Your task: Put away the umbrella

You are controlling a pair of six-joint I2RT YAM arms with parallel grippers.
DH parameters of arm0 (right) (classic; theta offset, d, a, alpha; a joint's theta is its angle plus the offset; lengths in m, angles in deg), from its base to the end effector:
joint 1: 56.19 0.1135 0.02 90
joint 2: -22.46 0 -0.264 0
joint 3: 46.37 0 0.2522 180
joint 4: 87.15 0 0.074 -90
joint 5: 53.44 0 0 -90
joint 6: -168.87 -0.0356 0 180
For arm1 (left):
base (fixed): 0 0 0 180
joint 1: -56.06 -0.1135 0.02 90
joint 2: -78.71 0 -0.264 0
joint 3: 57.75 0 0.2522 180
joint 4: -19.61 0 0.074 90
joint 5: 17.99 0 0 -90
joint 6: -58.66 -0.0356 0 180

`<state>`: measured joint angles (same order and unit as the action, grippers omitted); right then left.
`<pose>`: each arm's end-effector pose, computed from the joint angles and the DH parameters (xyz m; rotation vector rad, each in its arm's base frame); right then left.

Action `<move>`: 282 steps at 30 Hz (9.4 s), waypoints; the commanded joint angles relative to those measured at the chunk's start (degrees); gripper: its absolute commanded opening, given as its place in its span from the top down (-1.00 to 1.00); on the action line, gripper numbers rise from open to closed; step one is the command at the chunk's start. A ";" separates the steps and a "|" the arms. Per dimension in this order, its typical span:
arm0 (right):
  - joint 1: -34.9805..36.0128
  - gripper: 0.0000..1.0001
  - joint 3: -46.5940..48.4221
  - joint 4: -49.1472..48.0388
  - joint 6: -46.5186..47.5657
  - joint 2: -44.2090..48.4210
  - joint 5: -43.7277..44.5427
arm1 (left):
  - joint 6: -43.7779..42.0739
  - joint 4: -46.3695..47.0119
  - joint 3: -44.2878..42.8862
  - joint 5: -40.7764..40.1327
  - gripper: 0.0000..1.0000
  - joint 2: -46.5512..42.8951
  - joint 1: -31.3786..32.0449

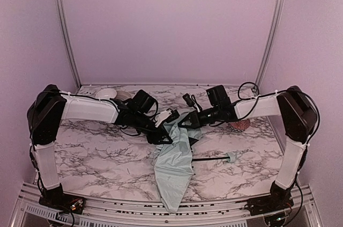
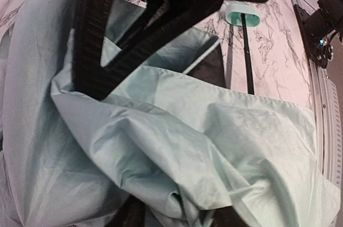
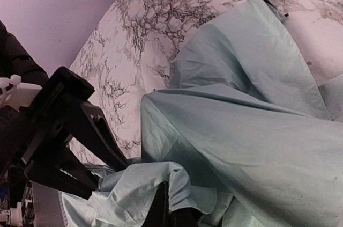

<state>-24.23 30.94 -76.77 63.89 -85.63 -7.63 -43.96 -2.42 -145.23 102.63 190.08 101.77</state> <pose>0.3208 0.2294 0.1699 -0.7719 2.2503 1.2943 0.2800 -0.3130 0.1820 1.4021 1.9665 -0.9067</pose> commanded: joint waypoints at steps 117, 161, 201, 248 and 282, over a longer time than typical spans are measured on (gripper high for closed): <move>6.84 1.00 5.09 -3.07 7.21 -7.97 5.04 | 15.23 23.00 13.83 6.30 -0.22 -3.12 -13.79; 0.69 -0.14 10.23 5.12 1.95 2.07 13.38 | 11.53 26.99 18.22 3.91 1.00 -9.42 -5.42; -0.61 0.96 8.36 4.44 -5.43 -4.79 5.55 | 17.20 23.95 19.97 -8.92 1.00 1.23 -6.14; 27.51 0.18 9.31 28.55 50.79 -6.00 47.28 | 14.89 14.72 11.92 -7.16 0.56 1.68 -9.60; 12.51 0.61 22.28 55.31 36.73 -26.05 -9.57 | -38.22 18.10 38.06 -24.25 -0.60 -34.38 15.20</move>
<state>-11.12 54.94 -29.88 104.06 -105.61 -19.19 -70.89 21.73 -103.70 87.63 149.12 113.77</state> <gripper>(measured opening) 0.239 0.762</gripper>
